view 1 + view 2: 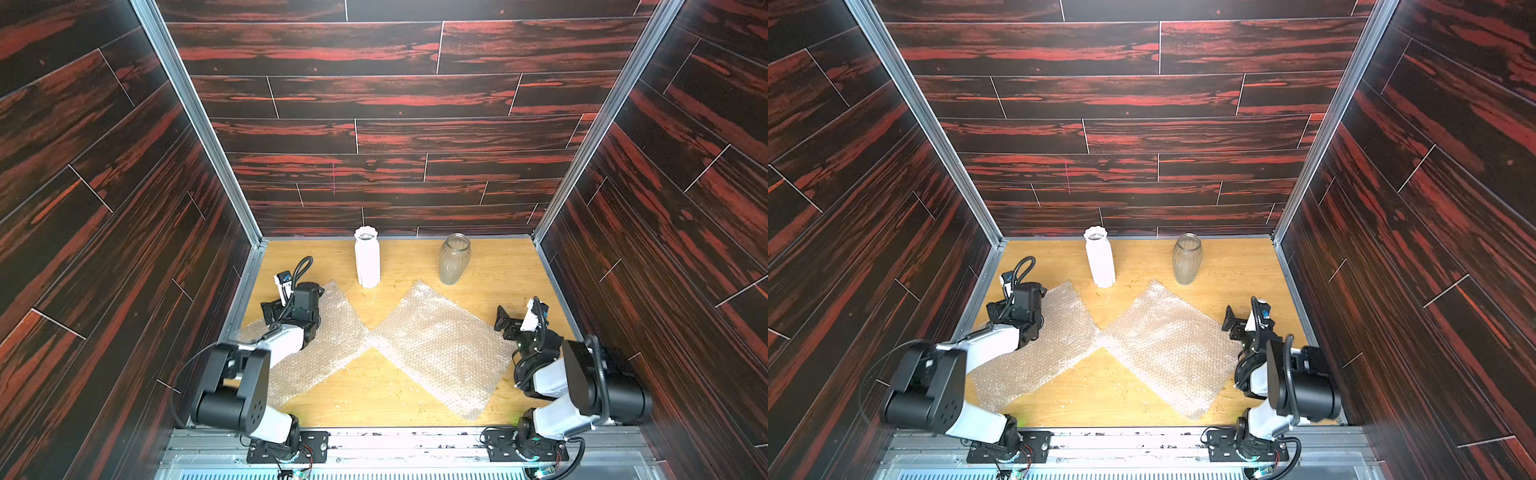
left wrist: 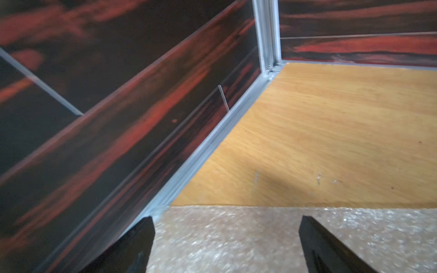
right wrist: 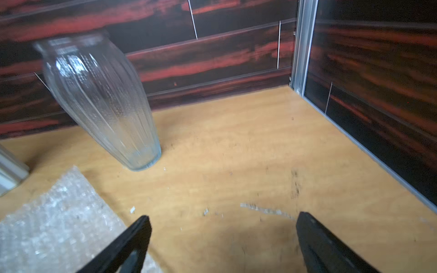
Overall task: Unwrap the vase from the bubble wrap
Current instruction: Reset both arms
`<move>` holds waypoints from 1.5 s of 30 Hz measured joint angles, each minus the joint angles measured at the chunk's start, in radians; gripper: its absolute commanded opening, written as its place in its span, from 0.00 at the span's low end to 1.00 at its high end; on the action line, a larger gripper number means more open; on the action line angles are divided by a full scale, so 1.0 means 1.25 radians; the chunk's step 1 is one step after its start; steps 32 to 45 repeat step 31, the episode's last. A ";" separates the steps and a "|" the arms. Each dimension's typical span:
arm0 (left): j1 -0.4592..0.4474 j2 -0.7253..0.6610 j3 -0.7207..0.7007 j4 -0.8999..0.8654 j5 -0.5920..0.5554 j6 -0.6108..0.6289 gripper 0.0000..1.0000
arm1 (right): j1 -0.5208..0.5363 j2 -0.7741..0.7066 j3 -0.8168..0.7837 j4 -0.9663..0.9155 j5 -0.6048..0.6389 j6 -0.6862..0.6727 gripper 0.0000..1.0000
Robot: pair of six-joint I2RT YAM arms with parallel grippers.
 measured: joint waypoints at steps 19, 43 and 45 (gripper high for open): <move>0.094 0.034 -0.168 0.331 0.336 0.031 1.00 | 0.038 -0.002 0.141 -0.184 0.107 -0.019 0.99; 0.094 0.034 -0.167 0.335 0.361 0.033 1.00 | 0.039 -0.002 0.142 -0.194 0.112 -0.025 0.99; 0.094 0.034 -0.167 0.335 0.361 0.033 1.00 | 0.039 -0.002 0.142 -0.194 0.112 -0.025 0.99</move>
